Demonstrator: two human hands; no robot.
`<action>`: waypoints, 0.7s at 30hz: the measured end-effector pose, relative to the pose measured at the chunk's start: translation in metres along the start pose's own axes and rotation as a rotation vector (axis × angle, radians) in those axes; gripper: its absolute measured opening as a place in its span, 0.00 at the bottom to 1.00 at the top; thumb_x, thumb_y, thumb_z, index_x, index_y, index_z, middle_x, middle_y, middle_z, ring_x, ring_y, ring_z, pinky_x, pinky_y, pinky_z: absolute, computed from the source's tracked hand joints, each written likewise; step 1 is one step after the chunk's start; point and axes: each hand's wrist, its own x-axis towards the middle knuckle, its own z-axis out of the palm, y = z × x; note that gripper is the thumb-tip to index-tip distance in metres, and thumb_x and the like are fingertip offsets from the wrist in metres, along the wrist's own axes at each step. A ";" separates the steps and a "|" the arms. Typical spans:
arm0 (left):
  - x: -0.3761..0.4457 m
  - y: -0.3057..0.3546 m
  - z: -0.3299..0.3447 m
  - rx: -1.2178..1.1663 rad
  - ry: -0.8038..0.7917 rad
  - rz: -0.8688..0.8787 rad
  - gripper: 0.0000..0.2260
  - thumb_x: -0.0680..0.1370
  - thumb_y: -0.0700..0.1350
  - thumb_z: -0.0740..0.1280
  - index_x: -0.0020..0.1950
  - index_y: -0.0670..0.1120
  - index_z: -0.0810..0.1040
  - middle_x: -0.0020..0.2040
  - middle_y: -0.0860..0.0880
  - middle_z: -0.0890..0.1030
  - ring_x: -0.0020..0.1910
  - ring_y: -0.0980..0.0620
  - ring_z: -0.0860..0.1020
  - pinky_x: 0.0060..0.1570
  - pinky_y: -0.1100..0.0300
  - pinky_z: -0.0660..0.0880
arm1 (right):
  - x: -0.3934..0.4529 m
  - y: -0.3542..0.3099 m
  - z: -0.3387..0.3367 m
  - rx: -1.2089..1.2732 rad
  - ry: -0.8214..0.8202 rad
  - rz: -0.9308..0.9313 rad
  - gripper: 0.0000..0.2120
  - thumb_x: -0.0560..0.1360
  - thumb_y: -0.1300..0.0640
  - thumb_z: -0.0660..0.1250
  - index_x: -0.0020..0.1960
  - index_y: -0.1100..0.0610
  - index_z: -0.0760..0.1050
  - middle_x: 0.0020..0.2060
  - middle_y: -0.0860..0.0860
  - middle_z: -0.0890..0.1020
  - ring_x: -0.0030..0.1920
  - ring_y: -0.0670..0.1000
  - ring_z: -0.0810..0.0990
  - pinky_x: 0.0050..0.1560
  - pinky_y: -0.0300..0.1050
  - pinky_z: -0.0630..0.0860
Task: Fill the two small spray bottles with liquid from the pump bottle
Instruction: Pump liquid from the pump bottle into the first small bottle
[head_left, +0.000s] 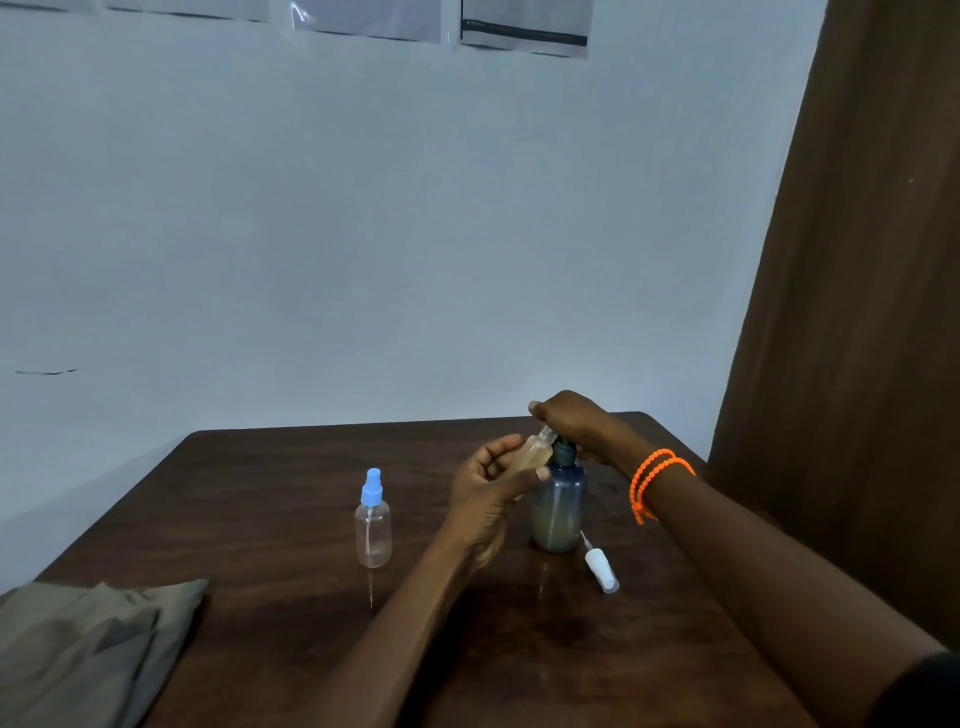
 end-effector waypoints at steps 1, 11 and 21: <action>-0.001 0.000 0.000 -0.001 -0.004 0.002 0.30 0.63 0.34 0.81 0.64 0.39 0.78 0.55 0.40 0.85 0.53 0.47 0.84 0.51 0.56 0.82 | -0.001 -0.001 -0.002 0.005 -0.010 0.012 0.13 0.79 0.48 0.60 0.42 0.57 0.72 0.43 0.55 0.77 0.45 0.55 0.76 0.46 0.50 0.74; -0.006 0.006 -0.003 0.165 0.056 0.040 0.24 0.67 0.33 0.80 0.62 0.42 0.80 0.55 0.42 0.86 0.52 0.49 0.85 0.45 0.61 0.80 | 0.004 0.003 0.004 0.027 0.005 0.009 0.16 0.80 0.49 0.61 0.39 0.57 0.71 0.36 0.54 0.76 0.40 0.54 0.74 0.41 0.47 0.70; -0.004 0.003 -0.002 0.222 0.053 0.047 0.23 0.68 0.33 0.80 0.62 0.41 0.81 0.54 0.42 0.87 0.50 0.49 0.85 0.42 0.58 0.80 | 0.000 -0.007 0.000 -0.127 0.012 -0.037 0.17 0.82 0.54 0.58 0.36 0.58 0.67 0.34 0.53 0.72 0.36 0.52 0.69 0.35 0.44 0.64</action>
